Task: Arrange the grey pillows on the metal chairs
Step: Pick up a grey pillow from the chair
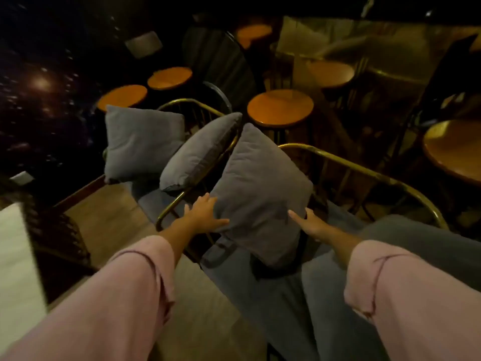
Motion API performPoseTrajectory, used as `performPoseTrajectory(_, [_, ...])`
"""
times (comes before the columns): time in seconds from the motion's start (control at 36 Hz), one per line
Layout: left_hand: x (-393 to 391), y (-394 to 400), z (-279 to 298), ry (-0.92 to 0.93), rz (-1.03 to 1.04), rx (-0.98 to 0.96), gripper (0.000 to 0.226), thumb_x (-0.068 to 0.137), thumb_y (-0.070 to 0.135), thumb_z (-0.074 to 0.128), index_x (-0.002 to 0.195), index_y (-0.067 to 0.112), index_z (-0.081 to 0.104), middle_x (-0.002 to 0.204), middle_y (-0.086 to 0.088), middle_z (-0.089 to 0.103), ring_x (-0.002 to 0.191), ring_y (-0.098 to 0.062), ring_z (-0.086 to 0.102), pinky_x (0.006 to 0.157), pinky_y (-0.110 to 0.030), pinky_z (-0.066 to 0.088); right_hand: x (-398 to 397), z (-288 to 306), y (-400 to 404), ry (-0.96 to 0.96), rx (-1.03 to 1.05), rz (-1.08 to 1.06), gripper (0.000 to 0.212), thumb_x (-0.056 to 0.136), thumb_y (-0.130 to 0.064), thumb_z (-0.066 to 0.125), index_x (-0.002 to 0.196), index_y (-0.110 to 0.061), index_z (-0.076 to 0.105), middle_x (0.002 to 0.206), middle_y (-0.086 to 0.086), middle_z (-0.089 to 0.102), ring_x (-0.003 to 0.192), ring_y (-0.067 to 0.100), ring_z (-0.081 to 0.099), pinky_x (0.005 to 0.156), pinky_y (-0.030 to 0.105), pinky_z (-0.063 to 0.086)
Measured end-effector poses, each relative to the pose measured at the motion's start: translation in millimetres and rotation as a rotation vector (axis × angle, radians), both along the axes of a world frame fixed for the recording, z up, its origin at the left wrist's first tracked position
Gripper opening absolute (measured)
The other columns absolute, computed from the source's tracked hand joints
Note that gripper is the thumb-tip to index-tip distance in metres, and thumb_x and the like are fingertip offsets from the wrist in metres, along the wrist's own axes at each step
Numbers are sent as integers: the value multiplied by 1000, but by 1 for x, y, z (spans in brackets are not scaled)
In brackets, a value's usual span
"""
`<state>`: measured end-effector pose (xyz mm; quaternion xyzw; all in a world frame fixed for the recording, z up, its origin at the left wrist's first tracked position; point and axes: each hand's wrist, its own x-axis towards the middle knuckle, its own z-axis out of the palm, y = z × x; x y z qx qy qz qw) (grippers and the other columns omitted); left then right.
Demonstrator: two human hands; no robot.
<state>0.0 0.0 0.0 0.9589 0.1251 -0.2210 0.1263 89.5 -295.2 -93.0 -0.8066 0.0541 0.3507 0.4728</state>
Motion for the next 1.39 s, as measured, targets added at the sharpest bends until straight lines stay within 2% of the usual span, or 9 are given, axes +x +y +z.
performPoseTrajectory(0.17, [100,-12,-53,-102,205,-165,97,86,55,64,158,15,11,167,-15,0,154,-35,6,122,-53,19,46,-52,19,217,56,-264,98,82,-81,42,159,-32,6,166,2,21,145,37,34,111,56,34])
performPoseTrajectory(0.33, [162,-31,-102,-46,556,-185,124,65,86,57,154,39,-15,166,-4,-20,151,-39,-17,113,-73,-3,75,-120,32,314,55,-477,91,89,-73,39,159,-21,14,164,9,24,146,37,31,116,52,28])
performPoseTrajectory(0.47, [182,-16,-145,-94,624,-80,129,58,90,56,152,42,-19,167,-4,-13,152,-39,-10,112,-75,-2,86,-158,34,453,135,-574,105,81,-82,41,160,-22,7,165,7,22,148,37,29,116,52,27])
performPoseTrajectory(0.64, [197,9,-167,-138,572,-35,138,55,88,61,153,35,-21,166,-11,9,149,-43,14,114,-71,2,99,-232,21,520,340,-722,139,40,-102,54,157,-33,23,160,3,36,141,34,41,116,57,32])
performPoseTrajectory(0.81, [202,33,-157,-137,526,-143,157,29,99,57,157,31,-5,161,-11,28,143,-42,35,115,-64,28,96,-195,25,479,379,-816,141,34,-101,59,151,-25,40,149,5,51,130,33,52,112,55,40])
performPoseTrajectory(0.97, [186,48,-132,-208,583,-306,146,22,98,61,146,23,39,147,-6,51,131,-36,52,107,-56,44,67,-134,10,398,296,-831,128,39,-95,59,140,-15,54,136,10,61,115,32,59,105,50,47])
performPoseTrajectory(1.08, [169,39,-107,-358,700,-454,122,36,83,77,134,14,56,133,-8,63,120,-32,61,99,-49,53,52,-105,3,280,323,-901,127,37,-95,65,139,-18,55,133,9,63,114,32,61,103,52,49])
performPoseTrajectory(1.31, [130,30,-54,-558,755,-646,86,65,52,86,136,15,54,136,-7,61,122,-29,59,100,-43,52,30,-32,10,42,304,-889,136,40,-93,65,153,-22,35,149,10,49,130,36,52,107,57,44])
performPoseTrajectory(1.39, [130,44,-25,-629,739,-672,79,67,51,85,131,14,59,130,-5,65,116,-25,63,95,-38,53,34,-3,26,-58,342,-853,117,58,-76,68,156,-27,27,155,7,42,135,34,47,110,56,42])
